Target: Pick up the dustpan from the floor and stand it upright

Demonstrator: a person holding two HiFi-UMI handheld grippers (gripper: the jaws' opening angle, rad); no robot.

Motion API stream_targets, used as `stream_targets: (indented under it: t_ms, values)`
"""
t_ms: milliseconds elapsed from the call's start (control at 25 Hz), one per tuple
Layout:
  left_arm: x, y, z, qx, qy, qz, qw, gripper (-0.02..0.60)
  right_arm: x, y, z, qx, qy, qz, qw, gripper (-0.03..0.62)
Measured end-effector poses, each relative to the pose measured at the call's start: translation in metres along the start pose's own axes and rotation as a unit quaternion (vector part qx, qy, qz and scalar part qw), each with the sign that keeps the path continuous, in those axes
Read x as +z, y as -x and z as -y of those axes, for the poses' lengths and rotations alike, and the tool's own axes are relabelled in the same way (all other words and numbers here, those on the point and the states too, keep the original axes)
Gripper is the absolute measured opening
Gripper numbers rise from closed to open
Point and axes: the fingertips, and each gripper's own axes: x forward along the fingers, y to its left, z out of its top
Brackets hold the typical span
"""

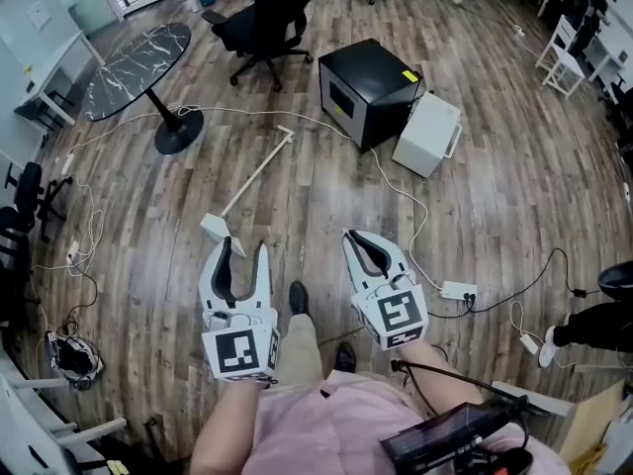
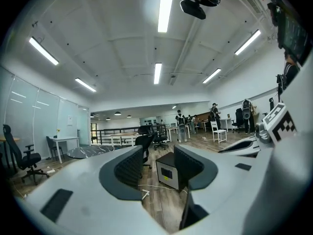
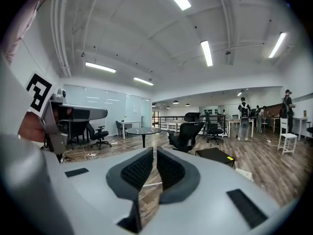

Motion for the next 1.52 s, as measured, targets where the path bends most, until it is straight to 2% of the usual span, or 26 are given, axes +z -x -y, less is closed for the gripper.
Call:
stream_targets:
  t_ms: [160,360,560,720,1000,1200,1520]
  values:
    - [-0.016,-0.046,-0.039,-0.004,0.012,-0.002,0.9999,0.189,-0.008,-0.061,0.001,0.006,0.002,-0.015,1.0,0.032]
    - [-0.032,-0.109,-0.096,-0.019,0.022,-0.016,0.9995,0.209,0.002,-0.144,0.004,0.0,0.004,-0.023,1.0,0.032]
    - [-0.031,-0.164,-0.145,-0.034,0.027,-0.013,0.999,0.209,0.031,-0.216,0.01,-0.013,0.01,-0.022,1.0,0.032]
    - [-0.02,-0.197,-0.17,-0.042,0.022,0.003,0.9989,0.209,0.062,-0.25,0.015,-0.023,0.018,-0.006,1.0,0.032]
    - [-0.009,-0.236,-0.174,-0.057,0.016,0.023,0.998,0.209,0.081,-0.275,0.041,-0.044,0.025,0.009,0.999,0.032]
    - [-0.02,-0.258,-0.169,-0.07,0.013,0.011,0.9974,0.209,0.077,-0.29,0.056,-0.056,0.02,0.01,0.998,0.031]
    - [-0.04,-0.31,-0.155,-0.087,0.003,-0.016,0.9961,0.209,0.063,-0.327,0.104,-0.073,0.006,0.004,0.997,0.028]
